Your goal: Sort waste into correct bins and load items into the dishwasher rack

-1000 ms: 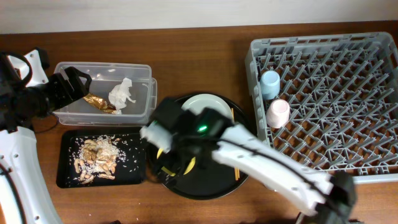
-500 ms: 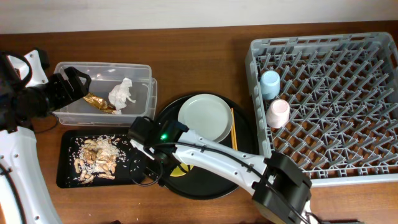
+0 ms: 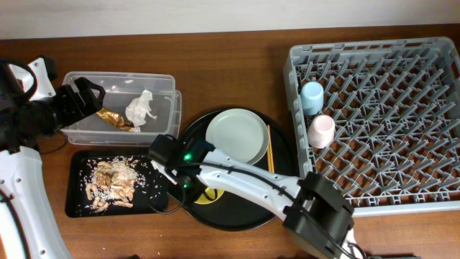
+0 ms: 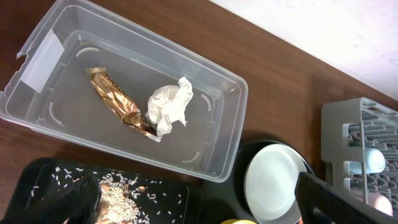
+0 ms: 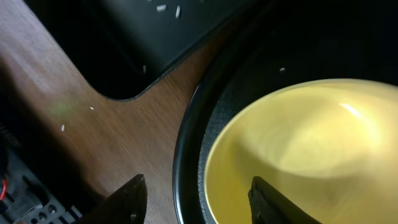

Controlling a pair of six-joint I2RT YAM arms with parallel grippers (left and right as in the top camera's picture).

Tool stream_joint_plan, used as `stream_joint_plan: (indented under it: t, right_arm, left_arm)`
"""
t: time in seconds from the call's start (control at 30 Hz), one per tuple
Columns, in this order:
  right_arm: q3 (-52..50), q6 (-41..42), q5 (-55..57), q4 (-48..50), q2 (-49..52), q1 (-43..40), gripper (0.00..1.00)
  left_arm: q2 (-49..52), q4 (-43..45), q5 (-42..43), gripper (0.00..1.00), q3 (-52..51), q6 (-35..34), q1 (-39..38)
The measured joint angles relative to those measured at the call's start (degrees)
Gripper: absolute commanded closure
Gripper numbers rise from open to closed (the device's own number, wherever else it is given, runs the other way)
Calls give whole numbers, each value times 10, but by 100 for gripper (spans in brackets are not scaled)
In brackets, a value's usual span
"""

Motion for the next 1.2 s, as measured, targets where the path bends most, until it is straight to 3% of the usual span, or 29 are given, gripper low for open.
stream_joint_plan:
  t: [0.1, 0.3, 0.37, 0.4, 0.47, 0.6, 0.77, 0.9, 1.03, 1.2]
  right_arm:
    - [0, 16, 22, 3, 23, 1, 81]
    - [0, 28, 26, 9, 26, 2, 82]
    - [-17, 37, 26, 26, 26, 3, 87]
    - [-24, 40, 26, 26, 27, 3, 95]
    - [-27, 45, 30, 24, 27, 3, 96]
    - [4, 43, 47, -23, 22, 1, 96]
    - [14, 28, 7, -104, -82, -42, 96]
    - [27, -14, -92, -150, -236, -160, 96]
    - [28, -86, -235, -225, -339, -340, 96]
    - [28, -172, -303, -236, -342, -591, 96]
  left_arm:
    - [0, 0, 0, 1, 0, 0, 0]
    - [0, 0, 0, 1, 0, 0, 0]
    - [0, 0, 0, 1, 0, 0, 0]
    - [0, 0, 0, 1, 0, 0, 0]
    - [0, 0, 0, 1, 0, 0, 0]
    - [0, 0, 0, 1, 0, 0, 0]
    - [0, 0, 0, 1, 0, 0, 0]
    - [0, 0, 0, 1, 0, 0, 0]
    - [0, 0, 0, 1, 0, 0, 0]
    - [0, -1, 0, 1, 0, 0, 0]
